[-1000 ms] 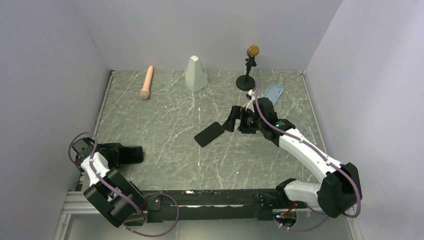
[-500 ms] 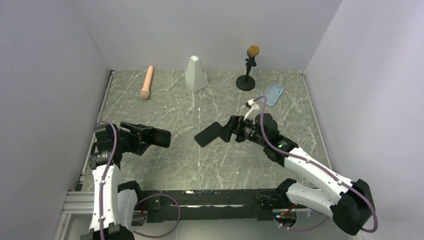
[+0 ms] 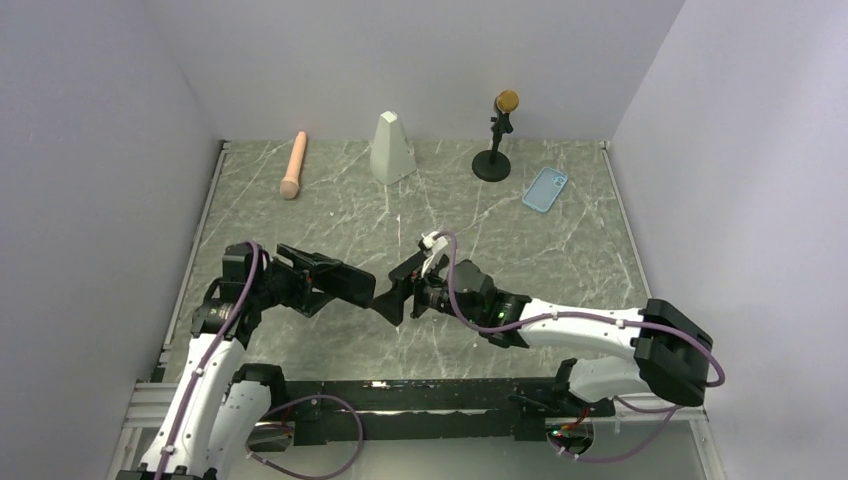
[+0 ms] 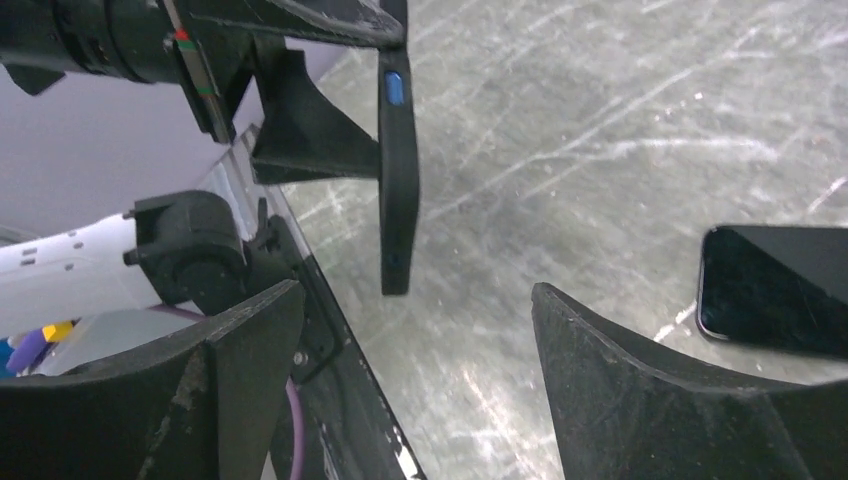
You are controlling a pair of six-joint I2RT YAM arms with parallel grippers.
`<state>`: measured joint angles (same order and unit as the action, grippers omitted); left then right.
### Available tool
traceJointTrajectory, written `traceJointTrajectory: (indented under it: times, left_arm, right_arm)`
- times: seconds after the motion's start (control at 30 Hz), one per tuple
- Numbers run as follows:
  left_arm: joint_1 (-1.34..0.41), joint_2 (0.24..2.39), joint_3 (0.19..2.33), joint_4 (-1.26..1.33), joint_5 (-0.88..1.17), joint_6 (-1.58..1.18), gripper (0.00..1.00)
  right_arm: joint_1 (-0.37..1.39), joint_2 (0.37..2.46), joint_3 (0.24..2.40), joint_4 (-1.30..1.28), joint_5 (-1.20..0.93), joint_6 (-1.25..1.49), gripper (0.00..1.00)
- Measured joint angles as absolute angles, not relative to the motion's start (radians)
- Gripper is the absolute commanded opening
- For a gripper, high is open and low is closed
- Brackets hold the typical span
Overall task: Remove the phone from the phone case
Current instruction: Pick up the phone at the center of the board.
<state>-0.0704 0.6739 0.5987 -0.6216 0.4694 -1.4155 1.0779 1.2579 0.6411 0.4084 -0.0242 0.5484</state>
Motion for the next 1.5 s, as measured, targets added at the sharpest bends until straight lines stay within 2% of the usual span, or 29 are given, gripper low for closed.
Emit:
traceJointTrajectory:
  times: [0.1,0.3,0.37,0.4,0.43,0.47,0.5,0.53,0.57,0.77,0.9,1.03,1.2,1.3,1.37,1.5]
  left_arm:
    - [-0.083,0.673,0.599,-0.619,0.465,-1.427,0.0]
    - [-0.116,0.683,0.599,-0.588,0.466,-1.462,0.0]
    - [-0.124,0.68,0.599,-0.587,0.466,-1.464,0.0]
    - [-0.126,0.678,0.599,-0.587,0.466,-1.464,0.05]
    - [-0.129,0.676,0.599,-0.585,0.464,-1.466,0.19]
    - [-0.13,0.672,0.596,-0.577,0.464,-1.471,0.41]
    - [-0.132,0.663,0.583,-0.546,0.455,-1.488,0.63]
    - [-0.132,0.656,0.573,-0.526,0.458,-1.499,0.9]
    - [-0.134,0.645,0.564,-0.516,0.454,-1.508,0.98]
    - [-0.139,0.622,0.577,-0.56,0.428,-1.46,0.99]
    - [-0.141,0.635,0.696,-0.707,0.287,-1.301,0.98]
    - [-0.141,0.622,0.786,-0.728,0.192,-1.063,0.99]
    - [-0.141,0.614,0.791,-0.658,0.244,-0.771,0.97]
    - [-0.146,0.661,0.791,-0.614,0.337,-0.666,0.94]
    - [-0.157,0.714,0.791,-0.577,0.422,-0.616,0.94]
    - [-0.206,0.821,0.791,-0.514,0.561,-0.538,0.94]
  right_arm:
    - [1.115,1.304,0.643,0.496,0.023,0.545,0.8]
    - [1.158,1.468,0.744,0.521,0.133,0.55,0.58]
    - [1.161,1.502,0.757,0.54,0.154,0.557,0.43]
    - [1.161,1.51,0.757,0.548,0.165,0.561,0.25]
    - [1.162,1.512,0.756,0.556,0.169,0.57,0.08]
    - [1.165,1.512,0.756,0.564,0.175,0.565,0.0]
    - [1.169,1.51,0.756,0.592,0.16,0.586,0.0]
    - [1.176,1.507,0.759,0.596,0.17,0.576,0.0]
    - [1.177,1.503,0.759,0.593,0.172,0.568,0.0]
    - [1.116,1.42,0.711,0.479,0.209,0.576,0.0]
    - [1.001,1.298,0.636,0.326,0.22,0.592,0.0]
    - [0.831,1.161,0.625,0.058,0.231,0.585,0.0]
    - [0.652,1.095,0.727,-0.282,0.173,0.476,0.0]
    - [0.609,1.167,0.893,-0.477,0.026,0.378,0.0]
    - [0.606,1.229,0.992,-0.542,-0.147,0.312,0.0]
    - [0.617,1.283,1.033,-0.559,-0.493,0.23,0.0]
